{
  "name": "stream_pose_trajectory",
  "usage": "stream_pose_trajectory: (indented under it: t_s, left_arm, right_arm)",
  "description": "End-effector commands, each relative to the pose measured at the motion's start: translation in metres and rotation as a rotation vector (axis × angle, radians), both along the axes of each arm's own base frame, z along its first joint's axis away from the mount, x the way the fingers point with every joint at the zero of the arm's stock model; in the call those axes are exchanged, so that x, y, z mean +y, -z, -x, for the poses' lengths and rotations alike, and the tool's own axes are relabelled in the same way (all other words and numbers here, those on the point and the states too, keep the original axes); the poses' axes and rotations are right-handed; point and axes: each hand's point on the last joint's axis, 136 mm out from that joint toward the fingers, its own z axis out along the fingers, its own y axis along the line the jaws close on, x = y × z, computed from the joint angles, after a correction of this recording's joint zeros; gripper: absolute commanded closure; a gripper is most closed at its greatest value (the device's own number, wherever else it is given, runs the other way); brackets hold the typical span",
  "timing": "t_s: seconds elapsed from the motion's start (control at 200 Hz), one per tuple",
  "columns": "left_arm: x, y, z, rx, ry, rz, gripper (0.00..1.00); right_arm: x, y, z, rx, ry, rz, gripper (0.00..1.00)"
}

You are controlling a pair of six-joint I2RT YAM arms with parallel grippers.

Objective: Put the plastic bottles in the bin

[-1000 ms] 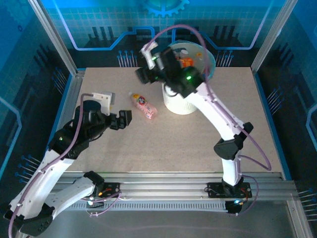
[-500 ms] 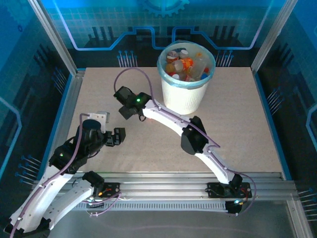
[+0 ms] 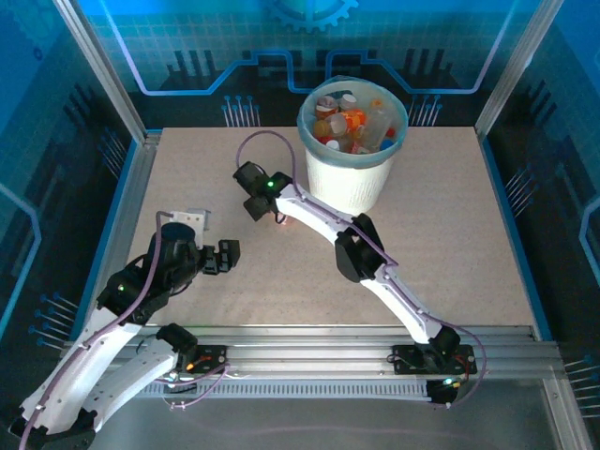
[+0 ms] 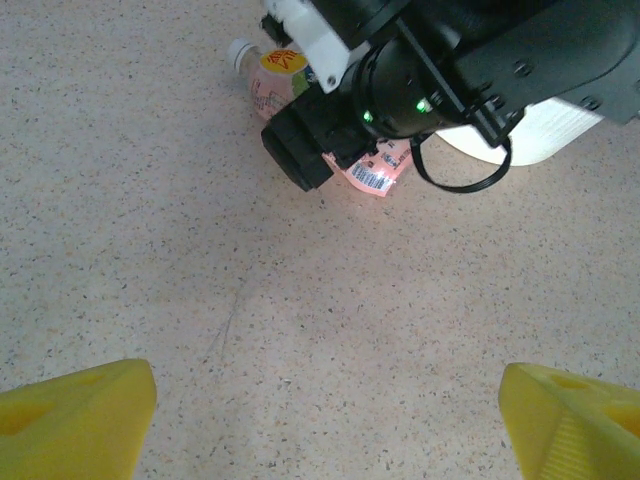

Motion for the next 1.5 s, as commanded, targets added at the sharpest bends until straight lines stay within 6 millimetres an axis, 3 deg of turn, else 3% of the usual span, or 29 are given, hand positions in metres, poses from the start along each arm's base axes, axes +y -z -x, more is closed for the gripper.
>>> stream_pose_trajectory:
  t_s: [0.0, 0.14, 0.245, 0.355, 0.61, 0.625, 0.82, 1.09, 1.211, 1.496]
  left_arm:
    - [0.0, -0.016, -0.002, -0.047, -0.001, 0.022, 0.1]
    - [0.001, -0.019, -0.002, -0.061, -0.004, 0.02, 0.1]
    - [-0.001, -0.031, -0.005, -0.085, 0.006, 0.021, 0.1]
    - [-0.001, -0.045, -0.011, -0.13, 0.009, 0.009, 0.1]
    - [-0.011, -0.082, -0.018, -0.212, 0.039, 0.06, 0.1]
    - [-0.01, -0.086, -0.018, -0.22, 0.04, 0.061, 0.1]
    - [-0.007, -0.116, -0.015, -0.283, 0.052, 0.05, 0.1]
    - [-0.01, -0.172, -0.007, -0.389, 0.086, 0.101, 0.1]
    - [-0.023, -0.186, -0.011, -0.396, 0.138, 0.135, 0.1]
    - [-0.069, -0.207, -0.036, -0.348, 0.273, 0.23, 0.13]
  right_arm:
    - [-0.006, 0.023, 0.002, 0.059, 0.006, 0.016, 0.12]
    - [0.0, 0.013, 0.013, 0.084, -0.03, -0.001, 0.27]
    - [0.008, -0.021, 0.02, 0.067, -0.059, -0.051, 0.35]
    - [0.02, -0.063, 0.032, 0.042, -0.097, -0.133, 0.41]
    - [0.045, -0.152, 0.078, -0.002, -0.21, -0.276, 0.42]
    - [0.045, -0.168, 0.082, -0.021, -0.218, -0.299, 0.42]
    - [0.048, -0.248, 0.109, -0.116, -0.275, -0.419, 0.42]
    - [0.013, -0.346, 0.126, -0.278, -0.29, -0.512, 0.42]
    - [-0.01, -0.38, 0.13, -0.351, -0.275, -0.527, 0.42]
    - [-0.082, -0.424, 0.119, -0.429, -0.173, -0.563, 0.44]
